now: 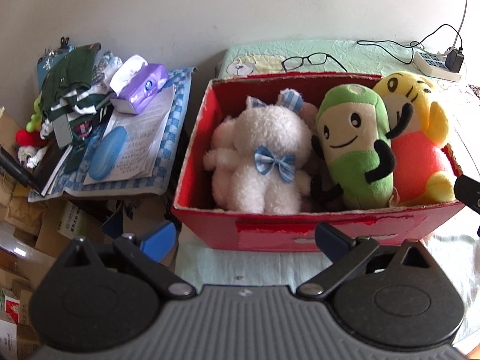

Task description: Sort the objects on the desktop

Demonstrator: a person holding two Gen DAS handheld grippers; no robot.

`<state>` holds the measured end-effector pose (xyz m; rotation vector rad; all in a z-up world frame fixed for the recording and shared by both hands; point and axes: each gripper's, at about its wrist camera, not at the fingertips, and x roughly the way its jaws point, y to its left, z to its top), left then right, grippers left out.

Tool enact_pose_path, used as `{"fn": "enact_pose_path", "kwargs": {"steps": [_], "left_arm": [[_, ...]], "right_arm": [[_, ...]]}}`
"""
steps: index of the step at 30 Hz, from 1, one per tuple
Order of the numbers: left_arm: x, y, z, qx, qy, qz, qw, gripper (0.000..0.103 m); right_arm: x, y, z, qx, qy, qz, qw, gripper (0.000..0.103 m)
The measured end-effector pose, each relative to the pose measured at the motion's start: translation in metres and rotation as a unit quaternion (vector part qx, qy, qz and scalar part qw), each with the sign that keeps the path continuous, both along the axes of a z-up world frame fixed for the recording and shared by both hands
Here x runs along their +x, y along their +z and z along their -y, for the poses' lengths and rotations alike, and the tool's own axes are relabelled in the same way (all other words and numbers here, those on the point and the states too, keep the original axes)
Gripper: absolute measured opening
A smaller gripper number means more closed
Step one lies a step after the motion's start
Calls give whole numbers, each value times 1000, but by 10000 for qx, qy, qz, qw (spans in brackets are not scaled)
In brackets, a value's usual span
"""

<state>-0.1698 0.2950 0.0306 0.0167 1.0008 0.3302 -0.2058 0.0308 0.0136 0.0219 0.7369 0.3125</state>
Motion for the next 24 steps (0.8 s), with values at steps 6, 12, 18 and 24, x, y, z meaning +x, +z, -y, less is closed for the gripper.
{"fn": "enact_pose_path", "kwargs": {"steps": [6, 12, 18, 24], "left_arm": [[-9, -12, 3, -34, 149, -173, 9997, 100], [-19, -30, 6, -148, 137, -424, 9989, 100], [-25, -32, 4, -101, 138, -489, 9987, 100], [-26, -20, 0, -36, 91, -327, 9994, 100]], "right_arm": [[-3, -7, 0, -118, 216, -251, 9994, 83], [-11, -20, 0, -200, 295, -491, 9982, 83], [-18, -23, -3, -238, 285, -621, 9974, 83], [-22, -17, -8, -298, 185, -550, 9979, 83]]}}
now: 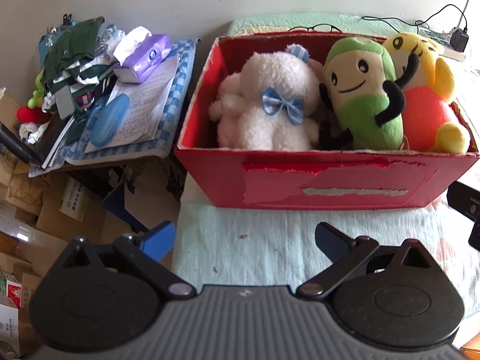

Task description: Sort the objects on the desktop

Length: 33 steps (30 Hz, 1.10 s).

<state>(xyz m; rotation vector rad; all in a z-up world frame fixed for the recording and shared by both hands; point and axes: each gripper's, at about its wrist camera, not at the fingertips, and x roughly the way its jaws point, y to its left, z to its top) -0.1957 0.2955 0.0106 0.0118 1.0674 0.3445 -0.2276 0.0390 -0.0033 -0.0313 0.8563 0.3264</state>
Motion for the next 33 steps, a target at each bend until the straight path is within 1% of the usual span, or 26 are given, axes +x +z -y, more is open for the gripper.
{"fn": "enact_pose_path", "kwargs": {"steps": [7, 10, 15, 22, 27, 33], "left_arm": [[3, 10, 5, 32, -387, 168, 9991, 100], [6, 10, 9, -3, -594, 164, 9981, 100], [10, 10, 14, -10, -809, 173, 9966, 100], [15, 7, 15, -21, -933, 163, 9955, 100], [18, 8, 11, 1, -938, 181, 9954, 100], [19, 10, 6, 45, -902, 211, 9957, 100]], "right_arm": [[-2, 7, 1, -132, -147, 137, 9997, 84], [-3, 8, 5, -203, -295, 191, 9992, 85], [-3, 5, 12, -213, -522, 158, 9983, 85], [-4, 0, 13, -222, -710, 72, 9972, 86], [-2, -4, 11, -249, -777, -82, 9966, 86], [-3, -3, 6, -226, -781, -38, 9967, 86]]}}
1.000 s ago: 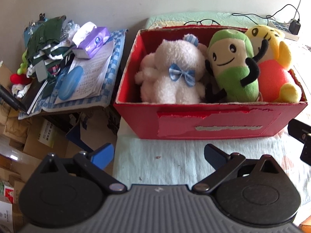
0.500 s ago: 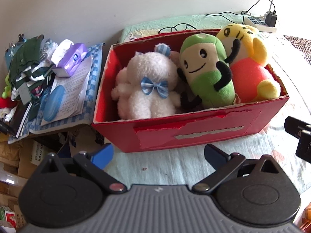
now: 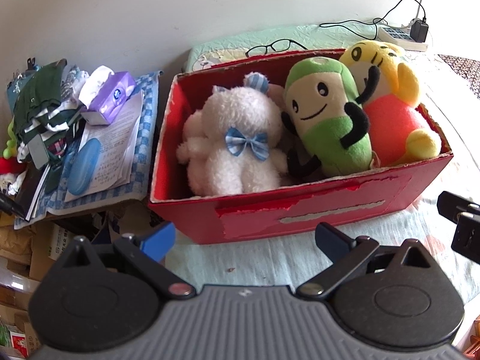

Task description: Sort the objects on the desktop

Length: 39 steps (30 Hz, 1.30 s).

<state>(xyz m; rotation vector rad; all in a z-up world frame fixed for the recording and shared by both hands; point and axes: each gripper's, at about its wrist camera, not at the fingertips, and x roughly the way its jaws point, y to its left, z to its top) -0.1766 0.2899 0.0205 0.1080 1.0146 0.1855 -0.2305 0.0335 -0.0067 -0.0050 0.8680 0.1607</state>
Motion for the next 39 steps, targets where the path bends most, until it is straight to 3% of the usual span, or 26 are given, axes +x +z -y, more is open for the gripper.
{"fn": "enact_pose_path", "kwargs": {"steps": [12, 39], "left_arm": [[4, 1, -23, -27, 218, 31, 9998, 100], [9, 5, -29, -208, 103, 156, 9996, 100]], "right_arm": [[7, 1, -23, -164, 155, 17, 9997, 86], [7, 8, -40, -262, 412, 95, 9988, 86]]}}
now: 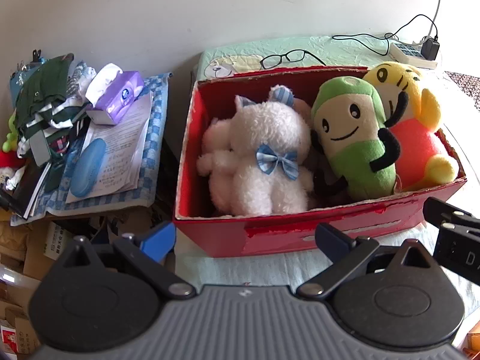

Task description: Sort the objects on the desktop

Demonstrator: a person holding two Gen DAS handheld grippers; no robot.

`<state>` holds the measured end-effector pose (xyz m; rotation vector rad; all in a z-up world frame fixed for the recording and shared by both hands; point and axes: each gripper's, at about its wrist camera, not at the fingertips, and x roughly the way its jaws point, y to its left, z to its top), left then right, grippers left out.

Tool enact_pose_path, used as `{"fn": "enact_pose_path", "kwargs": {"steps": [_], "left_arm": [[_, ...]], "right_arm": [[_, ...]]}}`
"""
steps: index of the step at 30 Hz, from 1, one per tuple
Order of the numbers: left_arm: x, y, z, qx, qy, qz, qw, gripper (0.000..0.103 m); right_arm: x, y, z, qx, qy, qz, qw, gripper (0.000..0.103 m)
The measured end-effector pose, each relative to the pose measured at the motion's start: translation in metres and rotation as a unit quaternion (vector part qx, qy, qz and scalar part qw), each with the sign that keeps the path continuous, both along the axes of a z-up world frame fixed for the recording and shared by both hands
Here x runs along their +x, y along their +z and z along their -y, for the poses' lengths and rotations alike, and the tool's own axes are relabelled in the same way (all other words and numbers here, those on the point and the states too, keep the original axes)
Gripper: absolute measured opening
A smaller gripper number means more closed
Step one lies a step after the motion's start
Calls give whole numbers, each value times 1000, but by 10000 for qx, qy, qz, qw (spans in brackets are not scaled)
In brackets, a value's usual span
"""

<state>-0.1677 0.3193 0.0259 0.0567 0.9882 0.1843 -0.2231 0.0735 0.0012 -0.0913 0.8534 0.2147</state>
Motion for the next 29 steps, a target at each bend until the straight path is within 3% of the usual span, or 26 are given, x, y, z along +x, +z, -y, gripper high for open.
{"fn": "enact_pose_path", "kwargs": {"steps": [29], "left_arm": [[0, 9, 4, 19, 31, 321, 9995, 99]], "right_arm": [[0, 3, 3, -100, 51, 81, 9999, 86]]}}
